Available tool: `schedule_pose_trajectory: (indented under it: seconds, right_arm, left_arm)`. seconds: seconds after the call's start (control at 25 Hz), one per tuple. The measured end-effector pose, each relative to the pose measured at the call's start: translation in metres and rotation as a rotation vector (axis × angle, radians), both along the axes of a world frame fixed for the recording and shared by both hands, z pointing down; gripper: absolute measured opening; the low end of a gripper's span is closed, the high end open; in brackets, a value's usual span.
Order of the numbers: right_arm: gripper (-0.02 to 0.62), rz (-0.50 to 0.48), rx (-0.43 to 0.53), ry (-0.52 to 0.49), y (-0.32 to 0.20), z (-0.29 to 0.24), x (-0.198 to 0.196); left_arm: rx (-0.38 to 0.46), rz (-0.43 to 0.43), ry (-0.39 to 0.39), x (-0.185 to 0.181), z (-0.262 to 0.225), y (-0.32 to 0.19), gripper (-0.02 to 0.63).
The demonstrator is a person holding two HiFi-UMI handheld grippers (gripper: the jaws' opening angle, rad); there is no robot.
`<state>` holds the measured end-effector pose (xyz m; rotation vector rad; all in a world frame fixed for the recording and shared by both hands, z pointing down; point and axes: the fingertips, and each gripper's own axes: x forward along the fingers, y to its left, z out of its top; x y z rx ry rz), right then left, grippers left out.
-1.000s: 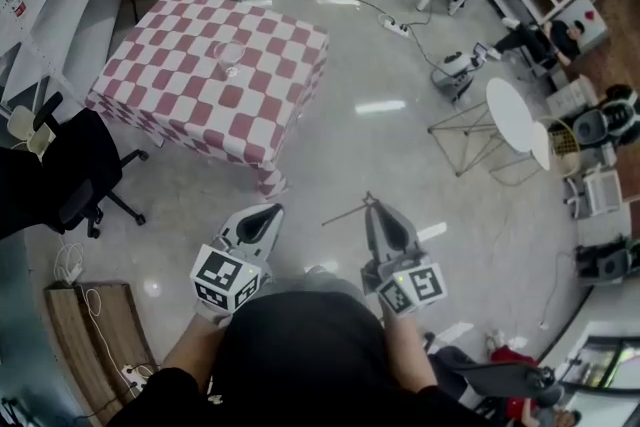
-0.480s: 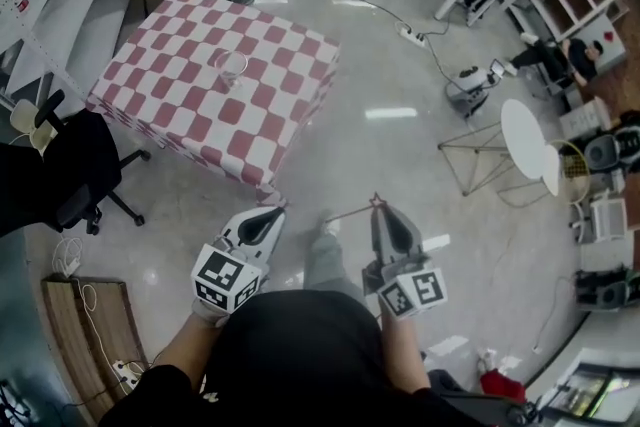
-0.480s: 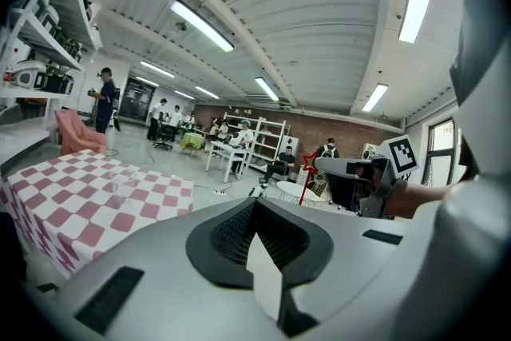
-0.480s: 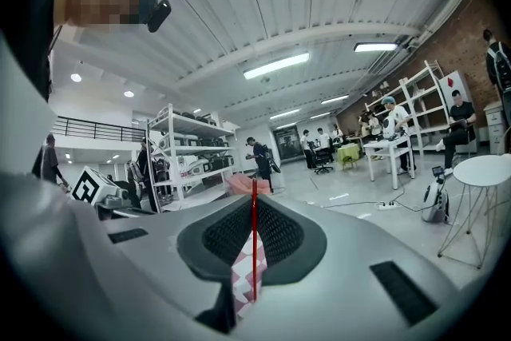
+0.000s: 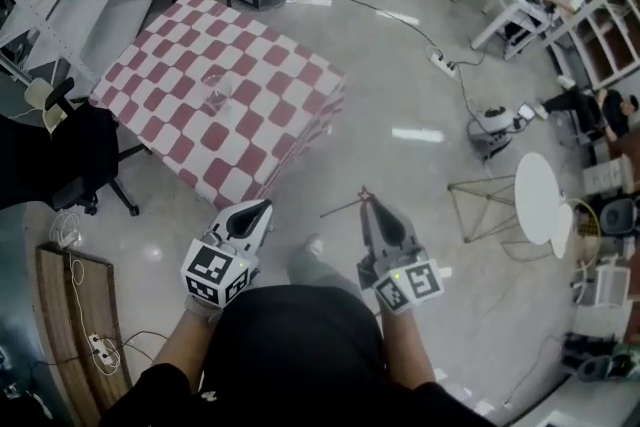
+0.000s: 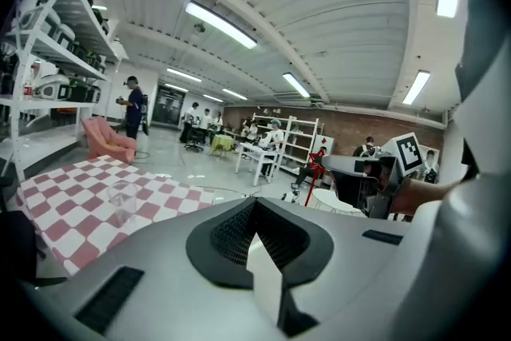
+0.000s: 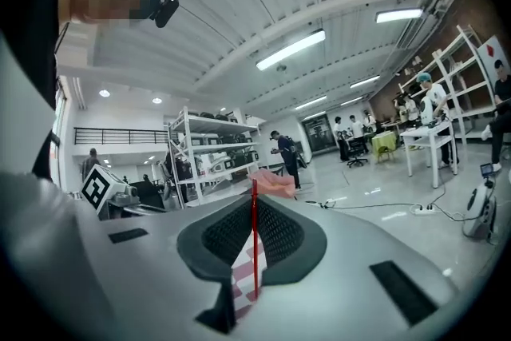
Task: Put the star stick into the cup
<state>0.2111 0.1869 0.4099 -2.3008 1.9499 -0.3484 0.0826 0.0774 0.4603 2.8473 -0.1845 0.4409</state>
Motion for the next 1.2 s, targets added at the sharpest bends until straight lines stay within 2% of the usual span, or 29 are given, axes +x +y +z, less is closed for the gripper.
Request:
schedule_pose_trajectory:
  seconds: [0.2, 0.44, 0.68, 1.2]
  right_arm:
    - [0.026, -0.129, 0.02, -0.005, -0.023, -0.014, 0.046]
    - [0.026, -0.239, 0.032, -0.009, -0.056, -0.016, 0.07]
    - [0.026, -0.335, 0.032, -0.019, -0.102, -0.012, 0.066]
    - [0.026, -0.504, 0.039, 0.019, -0.223, -0.02, 0.033]
  left_arm:
    - [0.028, -0.1, -0.015, 0.035, -0.014, -0.007, 0.04]
    - [0.016, -0.224, -0.049, 0.037, -0.01, -0.015, 0.04]
    - [-0.004, -0.339, -0.056, 0.022, -0.003, -0.041, 0.04]
    - [-0.009, -0.513, -0.035, -0.02, 0.002, -0.117, 0.04]
